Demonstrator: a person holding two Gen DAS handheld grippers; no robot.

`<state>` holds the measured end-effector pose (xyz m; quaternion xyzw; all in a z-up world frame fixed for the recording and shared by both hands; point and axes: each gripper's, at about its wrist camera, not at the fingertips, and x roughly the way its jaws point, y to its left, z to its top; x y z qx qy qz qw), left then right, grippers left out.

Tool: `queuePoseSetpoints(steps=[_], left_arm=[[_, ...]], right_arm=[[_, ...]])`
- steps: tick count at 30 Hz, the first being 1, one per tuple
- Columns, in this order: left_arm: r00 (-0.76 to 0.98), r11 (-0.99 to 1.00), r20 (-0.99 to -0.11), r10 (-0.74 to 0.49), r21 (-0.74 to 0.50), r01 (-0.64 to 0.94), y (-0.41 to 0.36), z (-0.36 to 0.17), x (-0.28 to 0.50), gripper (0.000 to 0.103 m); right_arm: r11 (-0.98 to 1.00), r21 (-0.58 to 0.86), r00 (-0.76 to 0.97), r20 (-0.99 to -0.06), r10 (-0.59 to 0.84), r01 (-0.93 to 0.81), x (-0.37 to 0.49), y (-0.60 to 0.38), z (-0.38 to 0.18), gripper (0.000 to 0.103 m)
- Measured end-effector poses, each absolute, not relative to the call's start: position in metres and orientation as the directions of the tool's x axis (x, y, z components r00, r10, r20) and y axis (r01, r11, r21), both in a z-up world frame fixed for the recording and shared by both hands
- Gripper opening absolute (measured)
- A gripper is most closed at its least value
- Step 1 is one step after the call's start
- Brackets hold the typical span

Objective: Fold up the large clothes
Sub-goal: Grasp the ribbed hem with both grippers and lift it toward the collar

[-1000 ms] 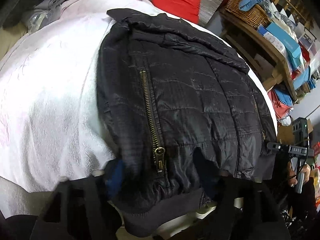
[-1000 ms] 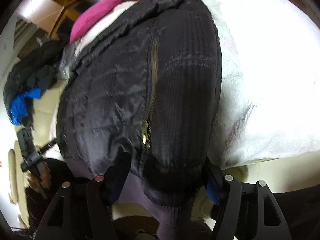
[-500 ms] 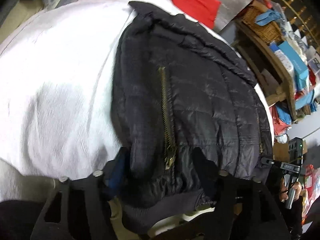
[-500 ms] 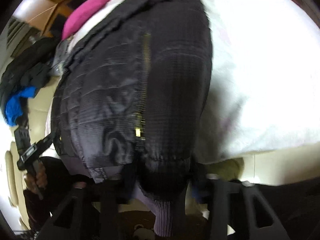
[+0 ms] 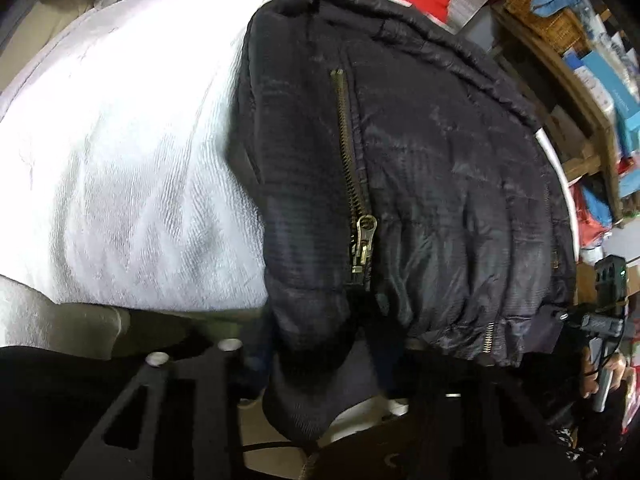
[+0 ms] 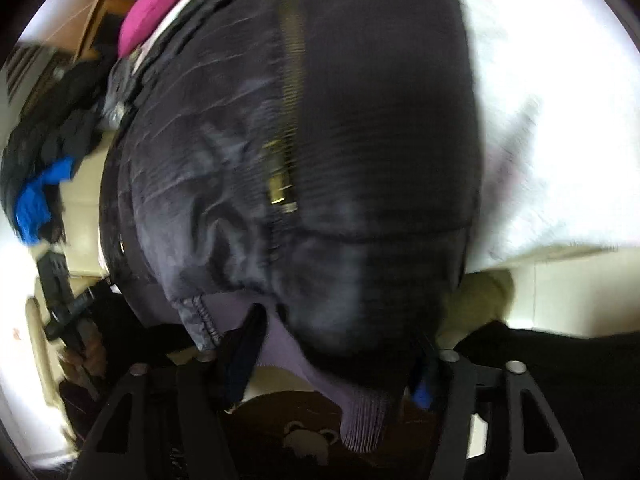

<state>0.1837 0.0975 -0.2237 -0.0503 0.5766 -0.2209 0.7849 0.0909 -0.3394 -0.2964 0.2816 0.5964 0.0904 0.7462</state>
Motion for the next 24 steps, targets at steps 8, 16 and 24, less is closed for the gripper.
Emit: queuePoseSetpoints(steps=[8, 16, 24], left_arm=[[0.170, 0.841, -0.846, -0.506, -0.439, 0.317, 0.101, -0.226, 0.181, 0.078], [0.127, 0.864, -0.892, -0.433, -0.371, 0.340, 0.091, -0.238, 0.179, 0.052], [0.133, 0.792, -0.821, -0.555, -0.472, 0.388, 0.094, -0.213, 0.173, 0.021]], right_arm=[[0.817, 0.573, 0.312, -0.790, 0.528, 0.069, 0.093, -0.326, -0.262, 0.032], [0.774, 0.603, 0.260, -0.792, 0.553, 0.191, 0.111, -0.322, -0.311, 0.034], [0.819, 0.573, 0.383, -0.765, 0.518, 0.036, 0.101, -0.313, -0.246, 0.017]])
